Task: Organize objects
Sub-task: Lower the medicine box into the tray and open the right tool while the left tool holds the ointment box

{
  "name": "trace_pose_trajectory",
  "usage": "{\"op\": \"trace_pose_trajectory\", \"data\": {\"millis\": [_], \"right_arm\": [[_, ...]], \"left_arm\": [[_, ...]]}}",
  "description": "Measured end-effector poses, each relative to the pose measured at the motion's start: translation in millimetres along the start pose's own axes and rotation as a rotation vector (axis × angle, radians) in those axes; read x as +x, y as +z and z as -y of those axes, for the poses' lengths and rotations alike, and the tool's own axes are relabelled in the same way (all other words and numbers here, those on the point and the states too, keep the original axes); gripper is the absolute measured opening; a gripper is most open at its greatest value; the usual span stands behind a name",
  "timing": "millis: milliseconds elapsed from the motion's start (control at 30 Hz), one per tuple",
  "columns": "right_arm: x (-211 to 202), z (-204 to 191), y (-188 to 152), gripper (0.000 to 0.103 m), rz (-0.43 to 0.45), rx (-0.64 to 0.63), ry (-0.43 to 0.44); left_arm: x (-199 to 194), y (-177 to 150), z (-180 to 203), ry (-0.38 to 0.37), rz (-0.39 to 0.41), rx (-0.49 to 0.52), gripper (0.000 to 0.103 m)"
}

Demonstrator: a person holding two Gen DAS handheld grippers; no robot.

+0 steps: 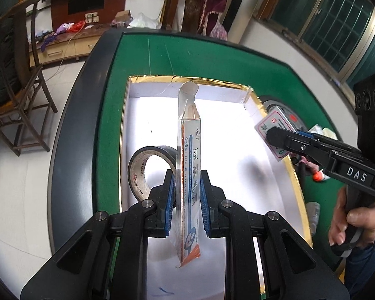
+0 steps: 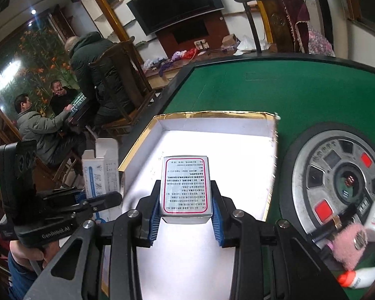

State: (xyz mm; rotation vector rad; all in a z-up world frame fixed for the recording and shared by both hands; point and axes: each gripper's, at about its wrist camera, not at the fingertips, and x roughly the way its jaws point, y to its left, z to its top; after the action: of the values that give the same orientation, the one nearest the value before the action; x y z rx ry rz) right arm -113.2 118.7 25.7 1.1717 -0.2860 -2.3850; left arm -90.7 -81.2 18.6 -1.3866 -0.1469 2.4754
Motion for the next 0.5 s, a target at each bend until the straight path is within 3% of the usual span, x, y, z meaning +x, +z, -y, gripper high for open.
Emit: {"op": "trace_pose_trajectory", "data": {"millis": [200,500], "right_arm": [[33.9,-11.9,21.0,0.034,-0.049,0.022,-0.005],[65.2,-2.1,36.6,0.034,-0.08,0.067,-0.052]], "left_arm": [[22.3,30.2,-4.9,0.049,-0.064,0.028,0.018],[47.5,47.9,-4.4,0.011,-0.108,0.033,0.018]]}}
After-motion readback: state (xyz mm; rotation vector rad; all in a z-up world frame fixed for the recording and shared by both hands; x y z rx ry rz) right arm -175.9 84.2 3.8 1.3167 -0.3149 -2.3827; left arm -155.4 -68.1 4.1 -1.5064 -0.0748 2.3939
